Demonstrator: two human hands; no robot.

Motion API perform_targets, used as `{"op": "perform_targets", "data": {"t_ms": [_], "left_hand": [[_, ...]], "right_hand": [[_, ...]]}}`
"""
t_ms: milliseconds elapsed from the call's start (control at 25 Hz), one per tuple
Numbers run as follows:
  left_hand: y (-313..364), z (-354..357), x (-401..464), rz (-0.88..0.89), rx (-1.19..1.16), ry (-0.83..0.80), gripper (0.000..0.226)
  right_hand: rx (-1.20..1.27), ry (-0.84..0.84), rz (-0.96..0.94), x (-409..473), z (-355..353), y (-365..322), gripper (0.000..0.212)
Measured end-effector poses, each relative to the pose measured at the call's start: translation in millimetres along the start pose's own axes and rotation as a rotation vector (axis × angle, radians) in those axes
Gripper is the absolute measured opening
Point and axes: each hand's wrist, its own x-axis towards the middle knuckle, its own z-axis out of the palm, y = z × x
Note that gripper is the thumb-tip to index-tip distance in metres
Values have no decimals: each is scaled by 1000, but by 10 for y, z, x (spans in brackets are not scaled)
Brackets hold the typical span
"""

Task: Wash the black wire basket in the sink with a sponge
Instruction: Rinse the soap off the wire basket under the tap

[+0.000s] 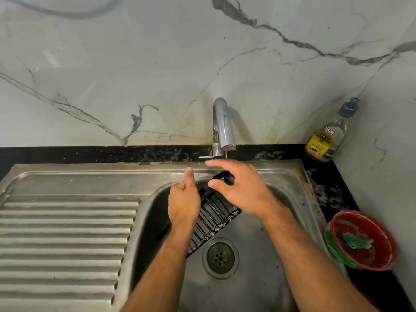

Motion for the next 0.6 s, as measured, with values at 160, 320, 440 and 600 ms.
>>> {"op": "perform_targets", "data": {"t_ms": [160,320,440,600], "left_hand": [[-35,-35,-17,-28,-136,10,64],[-22,-5,-96,37,-116,-166,79],[69,81,-122,111,97,-175,74],[38,106,-104,113,29,-149,62]], "right_hand": [[-222,-121,-63,-260,203,-20,79],[-353,41,-195,-261,332,-5,64],[-312,107,-191,-239,299,176,64],[-427,110,-391,-311,346,294,59]]}}
